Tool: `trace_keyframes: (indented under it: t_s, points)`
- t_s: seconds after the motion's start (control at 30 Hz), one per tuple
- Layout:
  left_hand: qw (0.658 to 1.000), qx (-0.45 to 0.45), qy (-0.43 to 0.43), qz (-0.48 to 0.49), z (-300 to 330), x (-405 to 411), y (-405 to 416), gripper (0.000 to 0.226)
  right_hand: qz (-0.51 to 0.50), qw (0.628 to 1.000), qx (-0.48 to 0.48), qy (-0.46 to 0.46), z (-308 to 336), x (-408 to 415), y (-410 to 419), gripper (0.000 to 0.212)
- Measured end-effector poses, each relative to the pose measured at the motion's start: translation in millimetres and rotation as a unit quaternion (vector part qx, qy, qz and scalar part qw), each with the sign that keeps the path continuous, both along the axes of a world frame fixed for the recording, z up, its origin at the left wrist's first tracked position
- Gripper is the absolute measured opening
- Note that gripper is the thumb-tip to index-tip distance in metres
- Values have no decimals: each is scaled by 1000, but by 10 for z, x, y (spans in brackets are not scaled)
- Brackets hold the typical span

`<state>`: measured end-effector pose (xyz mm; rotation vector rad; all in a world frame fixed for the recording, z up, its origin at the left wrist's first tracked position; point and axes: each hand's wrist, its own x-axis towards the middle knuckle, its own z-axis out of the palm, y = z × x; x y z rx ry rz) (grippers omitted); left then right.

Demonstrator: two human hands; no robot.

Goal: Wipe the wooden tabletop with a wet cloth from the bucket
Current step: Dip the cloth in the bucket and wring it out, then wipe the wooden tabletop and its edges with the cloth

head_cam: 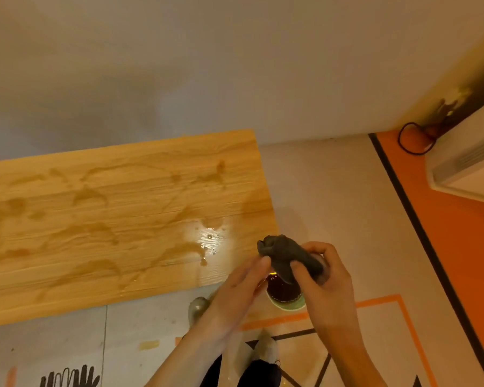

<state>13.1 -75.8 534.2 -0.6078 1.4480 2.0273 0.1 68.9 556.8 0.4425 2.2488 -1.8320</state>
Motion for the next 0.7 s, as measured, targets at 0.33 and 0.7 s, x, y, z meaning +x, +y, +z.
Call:
trace_keyframes:
  t_s: [0.33,0.7]
  points:
    - [989,64,4,130,-185,-445,-938,47,-27,979,-126,-155,-100,-458,-1091,21]
    - [996,-56,32,60,-625,-1082,-1081,39,148,958,-113,-216,-524,-1272,-1143,31]
